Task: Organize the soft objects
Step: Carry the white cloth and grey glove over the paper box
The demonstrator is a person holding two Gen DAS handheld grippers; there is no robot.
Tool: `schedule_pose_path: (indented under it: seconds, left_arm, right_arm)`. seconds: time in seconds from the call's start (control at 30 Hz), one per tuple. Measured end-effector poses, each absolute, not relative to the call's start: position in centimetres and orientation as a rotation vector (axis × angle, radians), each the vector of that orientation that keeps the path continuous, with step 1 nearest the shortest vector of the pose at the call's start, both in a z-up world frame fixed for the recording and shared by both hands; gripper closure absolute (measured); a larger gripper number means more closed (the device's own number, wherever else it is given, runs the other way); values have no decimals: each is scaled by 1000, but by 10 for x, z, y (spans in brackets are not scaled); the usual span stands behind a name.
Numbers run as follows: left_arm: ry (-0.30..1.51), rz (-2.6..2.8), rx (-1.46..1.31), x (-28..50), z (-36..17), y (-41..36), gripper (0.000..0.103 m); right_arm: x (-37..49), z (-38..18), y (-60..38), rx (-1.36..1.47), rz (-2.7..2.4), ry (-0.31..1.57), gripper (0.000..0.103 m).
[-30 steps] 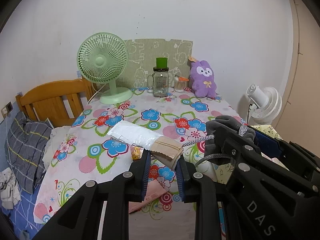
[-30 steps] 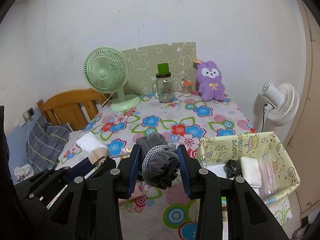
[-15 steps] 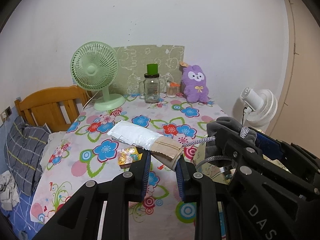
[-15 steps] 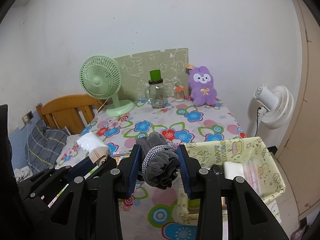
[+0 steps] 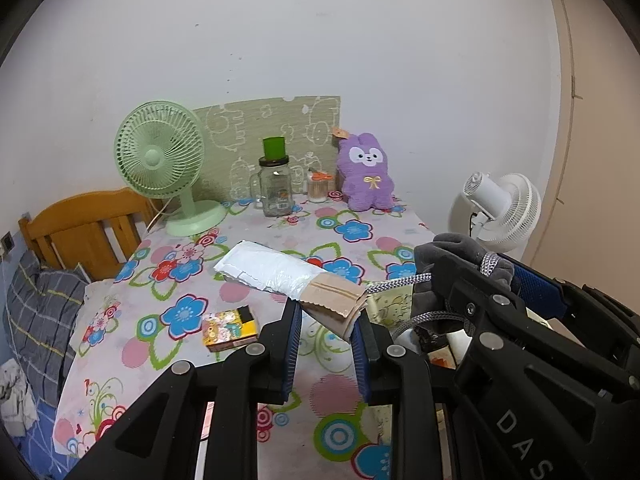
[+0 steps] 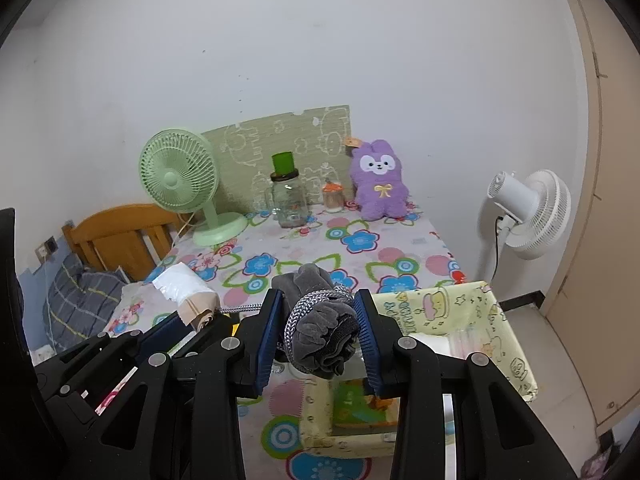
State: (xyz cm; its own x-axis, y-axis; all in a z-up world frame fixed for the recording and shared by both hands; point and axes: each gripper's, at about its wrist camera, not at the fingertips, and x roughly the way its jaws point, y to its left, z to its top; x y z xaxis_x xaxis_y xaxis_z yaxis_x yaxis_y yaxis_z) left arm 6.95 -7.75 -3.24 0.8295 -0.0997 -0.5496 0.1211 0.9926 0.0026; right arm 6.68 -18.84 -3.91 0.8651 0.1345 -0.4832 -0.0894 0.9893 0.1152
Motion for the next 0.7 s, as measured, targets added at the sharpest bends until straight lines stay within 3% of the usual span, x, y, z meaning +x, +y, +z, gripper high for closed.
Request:
schedule_pose_path:
  seconds: [0.7]
  left_arm:
    - [594, -226, 93, 95, -41, -133, 80]
  right_arm:
    - [80, -49, -240, 116, 8, 522, 63]
